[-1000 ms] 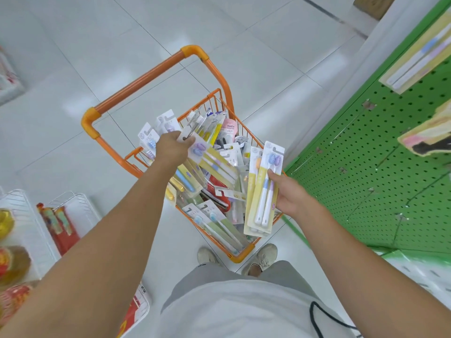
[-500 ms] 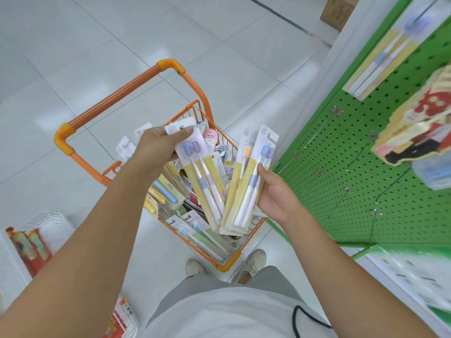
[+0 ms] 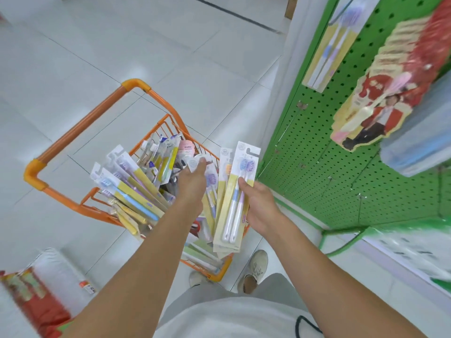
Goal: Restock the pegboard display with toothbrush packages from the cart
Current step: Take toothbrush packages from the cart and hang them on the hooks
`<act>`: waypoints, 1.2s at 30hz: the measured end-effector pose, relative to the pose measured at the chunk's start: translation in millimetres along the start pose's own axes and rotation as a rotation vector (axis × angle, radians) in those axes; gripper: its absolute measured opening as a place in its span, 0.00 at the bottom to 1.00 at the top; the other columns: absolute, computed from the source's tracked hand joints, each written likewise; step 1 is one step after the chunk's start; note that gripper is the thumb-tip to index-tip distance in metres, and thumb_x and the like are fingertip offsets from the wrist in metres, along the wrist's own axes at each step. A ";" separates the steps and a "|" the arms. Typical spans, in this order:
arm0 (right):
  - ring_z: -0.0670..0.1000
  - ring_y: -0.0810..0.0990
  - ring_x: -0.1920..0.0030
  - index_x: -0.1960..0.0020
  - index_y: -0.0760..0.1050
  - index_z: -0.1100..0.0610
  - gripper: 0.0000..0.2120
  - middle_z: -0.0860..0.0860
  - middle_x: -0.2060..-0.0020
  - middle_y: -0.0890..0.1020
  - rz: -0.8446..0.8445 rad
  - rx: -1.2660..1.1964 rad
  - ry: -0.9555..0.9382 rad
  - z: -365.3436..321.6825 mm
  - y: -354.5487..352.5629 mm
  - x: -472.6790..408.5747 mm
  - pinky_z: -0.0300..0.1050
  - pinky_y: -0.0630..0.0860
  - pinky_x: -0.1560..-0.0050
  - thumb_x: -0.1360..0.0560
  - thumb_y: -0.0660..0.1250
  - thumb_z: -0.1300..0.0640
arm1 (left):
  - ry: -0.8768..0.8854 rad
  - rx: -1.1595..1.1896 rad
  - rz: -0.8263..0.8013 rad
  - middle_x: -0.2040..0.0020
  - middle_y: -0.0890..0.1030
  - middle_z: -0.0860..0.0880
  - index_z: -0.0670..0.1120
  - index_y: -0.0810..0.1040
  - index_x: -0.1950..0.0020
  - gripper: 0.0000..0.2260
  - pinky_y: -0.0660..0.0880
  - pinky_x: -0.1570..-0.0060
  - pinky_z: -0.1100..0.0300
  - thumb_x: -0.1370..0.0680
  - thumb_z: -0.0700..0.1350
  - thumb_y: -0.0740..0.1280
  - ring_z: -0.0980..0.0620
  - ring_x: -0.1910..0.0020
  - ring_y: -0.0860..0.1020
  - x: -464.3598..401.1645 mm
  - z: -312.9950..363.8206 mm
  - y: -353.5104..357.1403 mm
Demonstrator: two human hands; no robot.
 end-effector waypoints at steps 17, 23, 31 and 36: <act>0.51 0.66 0.69 0.66 0.66 0.57 0.17 0.50 0.71 0.68 0.032 0.714 -0.157 35.5 54.7 -69.5 0.43 0.61 0.67 0.22 0.69 0.59 | 0.023 0.075 0.303 0.53 0.84 0.52 0.54 0.79 0.56 0.09 0.78 0.42 0.41 0.18 0.55 0.65 0.45 0.48 0.83 -3.3 -1.2 -105.7; 0.52 0.81 0.57 0.50 0.83 0.55 0.03 0.58 0.53 0.86 0.076 0.304 -0.143 -7.2 40.2 -34.6 0.53 0.80 0.49 0.22 0.71 0.58 | 0.014 0.121 0.137 0.38 0.79 0.51 0.49 0.75 0.33 0.32 0.76 0.41 0.48 0.29 0.69 0.68 0.47 0.39 0.79 -34.4 16.4 -100.0; 0.52 0.81 0.59 0.47 0.82 0.56 0.04 0.53 0.58 0.86 0.425 0.198 -0.484 -61.3 5.9 14.7 0.49 0.80 0.52 0.22 0.72 0.60 | 0.121 0.131 -0.405 0.63 0.85 0.58 0.50 0.82 0.52 0.03 0.80 0.58 0.60 0.20 0.47 0.69 0.58 0.60 0.84 -49.3 38.0 -11.6; 0.39 0.63 0.78 0.61 0.75 0.54 0.12 0.40 0.76 0.73 0.529 0.310 -0.502 -77.2 -35.9 5.7 0.31 0.63 0.75 0.19 0.68 0.61 | 0.154 0.072 -0.520 0.62 0.84 0.57 0.46 0.81 0.45 0.08 0.75 0.61 0.66 0.18 0.47 0.66 0.62 0.64 0.82 -51.4 48.4 30.1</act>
Point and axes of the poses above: each hand's wrist, its own x-axis away from the middle knuckle, its own y-axis out of the palm, z = x × y, the point moved 3 cm from there along -x, towards the middle knuckle
